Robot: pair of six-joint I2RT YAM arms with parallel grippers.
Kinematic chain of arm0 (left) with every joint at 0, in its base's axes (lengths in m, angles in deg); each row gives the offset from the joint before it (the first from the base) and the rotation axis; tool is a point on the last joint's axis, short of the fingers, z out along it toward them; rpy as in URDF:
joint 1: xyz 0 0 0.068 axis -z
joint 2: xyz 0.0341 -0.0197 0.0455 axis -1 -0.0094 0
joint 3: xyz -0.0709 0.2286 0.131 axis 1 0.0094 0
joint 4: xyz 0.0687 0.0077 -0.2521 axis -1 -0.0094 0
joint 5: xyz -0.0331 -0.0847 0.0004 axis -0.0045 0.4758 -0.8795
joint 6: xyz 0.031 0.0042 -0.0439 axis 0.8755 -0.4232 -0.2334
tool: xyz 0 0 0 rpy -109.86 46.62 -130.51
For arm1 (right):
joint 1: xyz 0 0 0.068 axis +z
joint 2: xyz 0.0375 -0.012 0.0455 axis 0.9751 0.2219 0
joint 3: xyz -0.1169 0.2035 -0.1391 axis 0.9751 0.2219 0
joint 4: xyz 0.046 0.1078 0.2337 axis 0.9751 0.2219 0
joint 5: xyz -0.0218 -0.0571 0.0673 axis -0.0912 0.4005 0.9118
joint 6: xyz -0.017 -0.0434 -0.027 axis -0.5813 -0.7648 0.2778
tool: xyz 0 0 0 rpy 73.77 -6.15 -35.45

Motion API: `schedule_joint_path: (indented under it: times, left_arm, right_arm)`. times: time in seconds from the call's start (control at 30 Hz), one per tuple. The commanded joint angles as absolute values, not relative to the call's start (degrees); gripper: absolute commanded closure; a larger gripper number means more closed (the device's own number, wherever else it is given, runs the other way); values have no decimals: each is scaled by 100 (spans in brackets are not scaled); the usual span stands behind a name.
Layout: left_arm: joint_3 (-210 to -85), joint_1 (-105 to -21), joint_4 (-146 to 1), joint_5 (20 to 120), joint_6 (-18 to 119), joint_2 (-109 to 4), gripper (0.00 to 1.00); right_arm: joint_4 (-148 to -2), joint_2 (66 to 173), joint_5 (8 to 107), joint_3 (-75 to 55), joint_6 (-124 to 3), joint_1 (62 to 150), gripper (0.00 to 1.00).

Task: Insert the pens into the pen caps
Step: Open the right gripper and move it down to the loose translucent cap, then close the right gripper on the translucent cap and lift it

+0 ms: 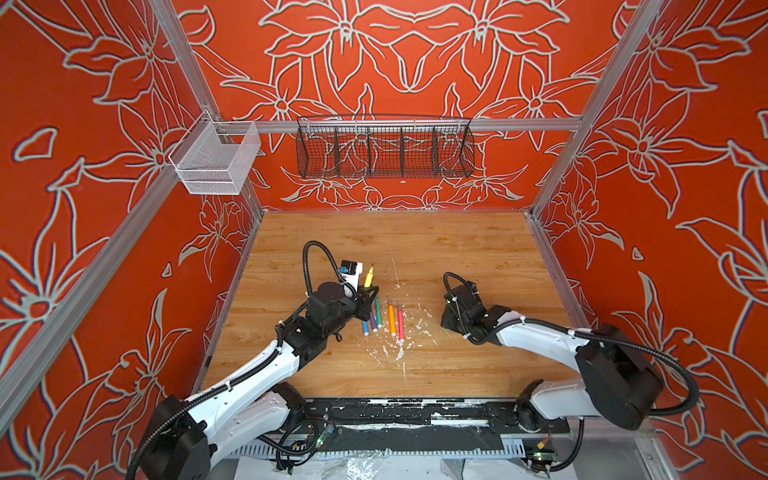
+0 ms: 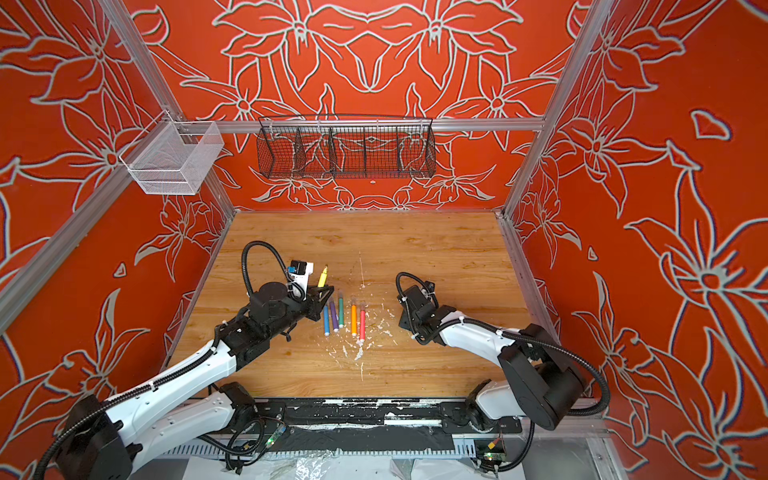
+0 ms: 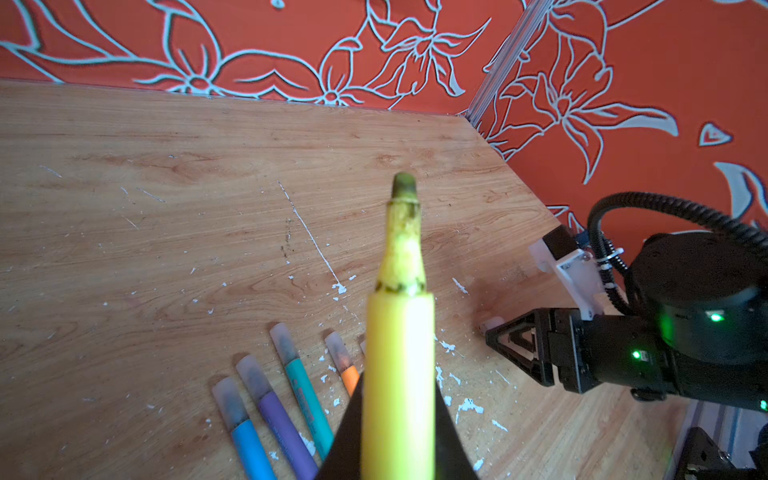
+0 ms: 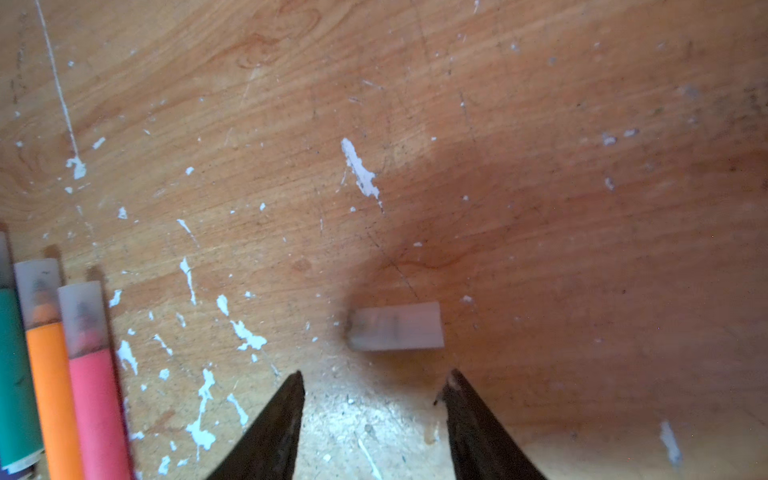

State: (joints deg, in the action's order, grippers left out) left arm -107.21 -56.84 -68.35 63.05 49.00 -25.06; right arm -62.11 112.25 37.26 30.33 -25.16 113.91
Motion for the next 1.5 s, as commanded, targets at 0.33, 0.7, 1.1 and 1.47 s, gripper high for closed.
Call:
schedule_joint_path:
  times: [0.33, 0.7, 1.1, 1.47]
  left_arm:
    - [-10660, -5703, -6766, 6265, 4921, -2352, 100]
    - [-10673, -5703, -6775, 6276, 4926, -2360, 100]
    - [-10674, -5703, -6759, 6287, 4943, -2395, 100]
    - [-10680, -5703, -6755, 6333, 4964, -2392, 100]
  right_arm:
    - [-5815, 12520, 3269, 1858, -2721, 11290, 48]
    - [-5380, 12965, 3139, 1558, -2897, 11292, 65]
    - [-5235, 12726, 3336, 1739, -3120, 11319, 66]
    - [-5107, 12553, 3238, 1848, -3229, 11365, 84]
